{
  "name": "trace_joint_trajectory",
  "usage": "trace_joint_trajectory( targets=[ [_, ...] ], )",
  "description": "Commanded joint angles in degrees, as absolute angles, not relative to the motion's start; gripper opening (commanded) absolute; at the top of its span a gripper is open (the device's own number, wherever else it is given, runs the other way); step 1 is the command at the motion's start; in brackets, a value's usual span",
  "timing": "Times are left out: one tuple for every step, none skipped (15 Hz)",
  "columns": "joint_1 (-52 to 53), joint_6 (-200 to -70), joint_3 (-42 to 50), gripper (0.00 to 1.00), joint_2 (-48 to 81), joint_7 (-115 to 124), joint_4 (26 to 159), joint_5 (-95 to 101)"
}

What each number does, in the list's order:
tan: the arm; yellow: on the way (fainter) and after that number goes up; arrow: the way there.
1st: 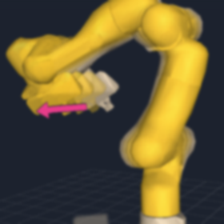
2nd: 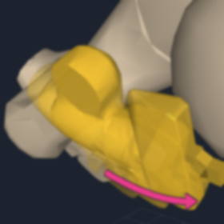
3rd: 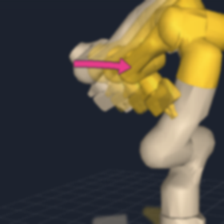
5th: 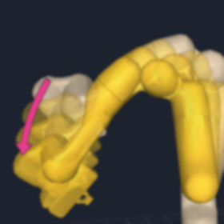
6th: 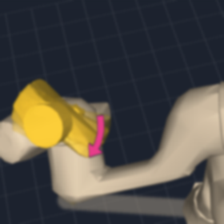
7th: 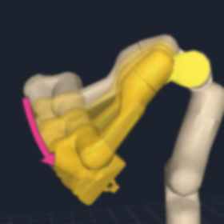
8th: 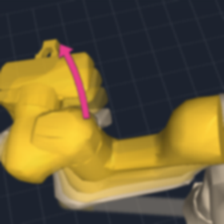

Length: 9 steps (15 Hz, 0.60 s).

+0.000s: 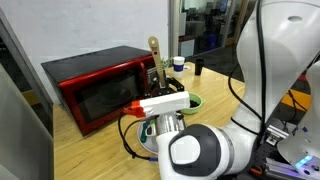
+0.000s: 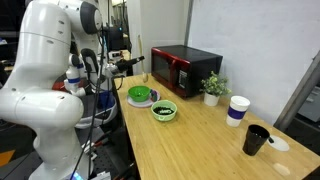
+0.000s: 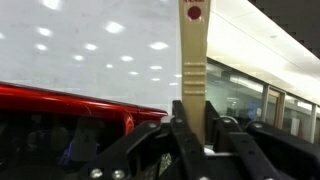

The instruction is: Use the spoon to transfer beans from the light-green bowl to the dark green bowl

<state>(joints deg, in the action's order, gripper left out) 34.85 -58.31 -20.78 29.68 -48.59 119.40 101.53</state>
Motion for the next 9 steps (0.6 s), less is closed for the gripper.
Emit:
trace_joint_trajectory(
  targets=[
    [29.7,-67.0,-22.3,0.06,24.0,-43.0,121.0,98.5],
    [28.7,-68.9,-22.4,0.06,23.0,-41.2,121.2,98.0],
    [27.6,-70.7,-22.5,0.06,21.7,-39.5,121.6,97.3],
    [26.7,-72.4,-22.7,0.06,20.2,-37.8,122.1,96.6],
    [25.8,-74.2,-22.6,0.06,18.7,-36.0,122.7,96.0],
    [25.1,-75.9,-22.7,0.06,17.2,-34.5,123.2,95.3],
    [24.3,-77.8,-22.6,0.06,15.7,-32.8,124.0,94.6],
    [23.6,-80.1,-22.6,0.06,14.2,-31.4,124.7,94.0],
    [22.7,-83.1,-22.5,0.06,12.2,-29.6,125.8,93.3]
  ],
)
